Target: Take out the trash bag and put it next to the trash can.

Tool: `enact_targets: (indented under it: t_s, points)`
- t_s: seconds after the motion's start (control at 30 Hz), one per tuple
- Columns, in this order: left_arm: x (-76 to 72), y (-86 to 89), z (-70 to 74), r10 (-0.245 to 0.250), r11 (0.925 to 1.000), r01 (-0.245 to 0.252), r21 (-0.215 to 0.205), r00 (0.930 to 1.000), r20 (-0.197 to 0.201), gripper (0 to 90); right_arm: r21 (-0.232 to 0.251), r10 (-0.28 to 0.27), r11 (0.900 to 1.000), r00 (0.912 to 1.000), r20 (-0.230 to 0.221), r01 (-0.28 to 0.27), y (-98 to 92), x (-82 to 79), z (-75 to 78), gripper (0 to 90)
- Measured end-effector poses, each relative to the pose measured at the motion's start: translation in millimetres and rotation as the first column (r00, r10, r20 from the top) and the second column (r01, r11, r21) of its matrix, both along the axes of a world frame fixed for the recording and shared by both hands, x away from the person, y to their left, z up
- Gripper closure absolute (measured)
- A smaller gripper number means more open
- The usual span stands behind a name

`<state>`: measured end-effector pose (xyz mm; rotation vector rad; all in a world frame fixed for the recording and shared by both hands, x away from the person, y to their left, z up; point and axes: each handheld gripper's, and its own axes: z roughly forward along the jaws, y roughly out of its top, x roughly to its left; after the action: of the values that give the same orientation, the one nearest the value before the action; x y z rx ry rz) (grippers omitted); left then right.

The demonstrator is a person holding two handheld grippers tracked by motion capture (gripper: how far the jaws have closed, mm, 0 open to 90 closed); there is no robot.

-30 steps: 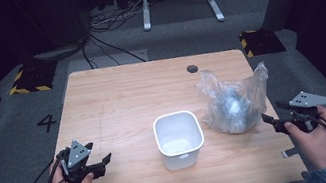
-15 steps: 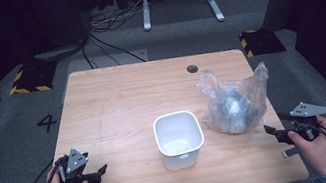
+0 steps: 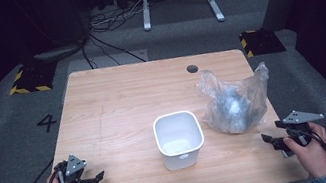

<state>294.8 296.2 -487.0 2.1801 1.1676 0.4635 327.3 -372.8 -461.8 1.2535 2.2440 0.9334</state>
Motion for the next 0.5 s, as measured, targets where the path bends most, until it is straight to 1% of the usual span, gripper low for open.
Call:
enact_targets:
  t_s: [0.03,0.1,0.13,0.2,0.3,0.37,0.4,0.5]
  points:
    - [0.3,1.3,-2.1,-0.002,1.0,0.002,0.003,0.9999,-0.011,20.3,-0.002,0.0,1.0,1.0,-0.002,0.0,0.5,-0.3,-2.0,22.4]
    - [1.5,3.4,-6.7,-0.004,0.9998,0.004,0.018,0.9999,-0.017,22.5,-0.004,0.0,1.0,1.0,-0.007,0.0,1.6,-0.8,-6.1,23.2]
    - [2.0,4.8,-8.3,-0.007,0.9998,0.008,0.017,0.9997,-0.022,22.4,-0.004,0.002,1.0,0.9999,-0.013,-0.002,1.9,-0.7,-8.7,23.0]
    - [2.4,7.1,-10.3,0.001,0.9999,-0.001,-0.011,0.9997,-0.026,20.9,-0.004,0.005,1.0,0.9997,-0.023,-0.005,2.7,-0.4,-14.2,23.0]
    - [4.2,10.6,-13.8,-0.001,0.9996,0.001,-0.029,1.0,-0.003,18.1,-0.002,0.003,1.0,0.9993,-0.037,-0.003,4.0,-0.2,-21.2,22.9]
    - [5.6,12.6,-18.4,0.005,0.9985,-0.003,-0.055,0.9994,0.036,15.1,-0.002,0.004,1.0,0.999,-0.044,-0.004,5.0,0.3,-25.0,22.7]
    - [6.3,12.7,-19.4,0.007,0.9979,-0.004,-0.065,0.9992,0.04,14.8,-0.003,0.006,1.0,0.9989,-0.046,-0.007,5.7,0.9,-26.7,22.6]
    - [6.9,12.3,-19.6,0.005,0.9976,-0.002,-0.068,0.9993,0.036,13.6,-0.008,0.013,1.0,0.9983,-0.056,-0.013,8.5,3.1,-32.1,22.2]
